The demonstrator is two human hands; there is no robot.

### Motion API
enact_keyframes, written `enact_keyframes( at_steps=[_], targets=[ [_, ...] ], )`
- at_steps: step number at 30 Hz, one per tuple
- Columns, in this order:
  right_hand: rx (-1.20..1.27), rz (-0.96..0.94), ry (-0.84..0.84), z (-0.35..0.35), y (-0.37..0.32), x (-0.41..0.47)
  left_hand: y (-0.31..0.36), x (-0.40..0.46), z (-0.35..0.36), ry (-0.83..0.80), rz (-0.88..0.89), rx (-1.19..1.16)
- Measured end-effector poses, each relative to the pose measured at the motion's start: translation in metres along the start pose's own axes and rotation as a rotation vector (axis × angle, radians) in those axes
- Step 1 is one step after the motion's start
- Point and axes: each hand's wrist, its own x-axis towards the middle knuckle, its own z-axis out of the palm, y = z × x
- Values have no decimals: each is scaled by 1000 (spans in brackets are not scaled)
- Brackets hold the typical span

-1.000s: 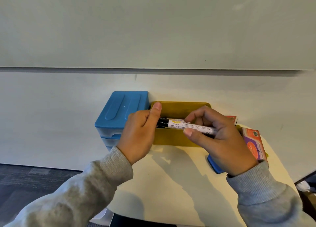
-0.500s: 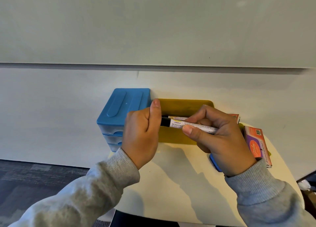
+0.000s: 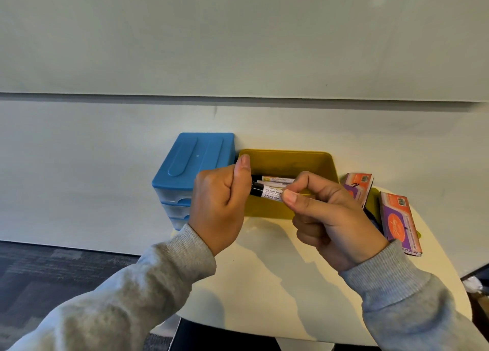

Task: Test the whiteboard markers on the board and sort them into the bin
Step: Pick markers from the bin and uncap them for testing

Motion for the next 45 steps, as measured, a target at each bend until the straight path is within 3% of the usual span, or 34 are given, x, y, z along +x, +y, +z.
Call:
enact_keyframes(
  at_steps=[8,15,20,24,28,30,35,38,42,43,45],
  targets=[
    [19,-13,-2,1,6,1,14,6,-6,-134,-222,-226],
    [-33,-29,-15,12,17,9,-12,-22,-22,-369,-534,-659],
    [-259,-23,-82,36,52,23,-31,-44,-49,-260,-633,-558],
    [-680,-149,-97,44,88,34,-52,-54,-68,-144,-618,-430],
    [-1141,-260,-102,29,139,38,-77,-67,-92,-212,-525,-333],
    [-1332,-313,-95,25,159,37,-97,-80,-103,-231,-561,-280],
    [-1517,-318,-67,24,172,37,-171,-131,-131,-189,-659,10],
    [-1550,-299,-64,23,171,41,-226,-154,-141,-406,-769,276],
    [-1546,-321,-55,24,172,40,-279,-157,-142,-1018,-953,621],
    [-1541,-330,-48,24,171,38,-286,-155,-138,-1100,-951,709],
    [-1538,-338,-44,24,171,38,-301,-153,-126,-1105,-936,831]
  ],
)
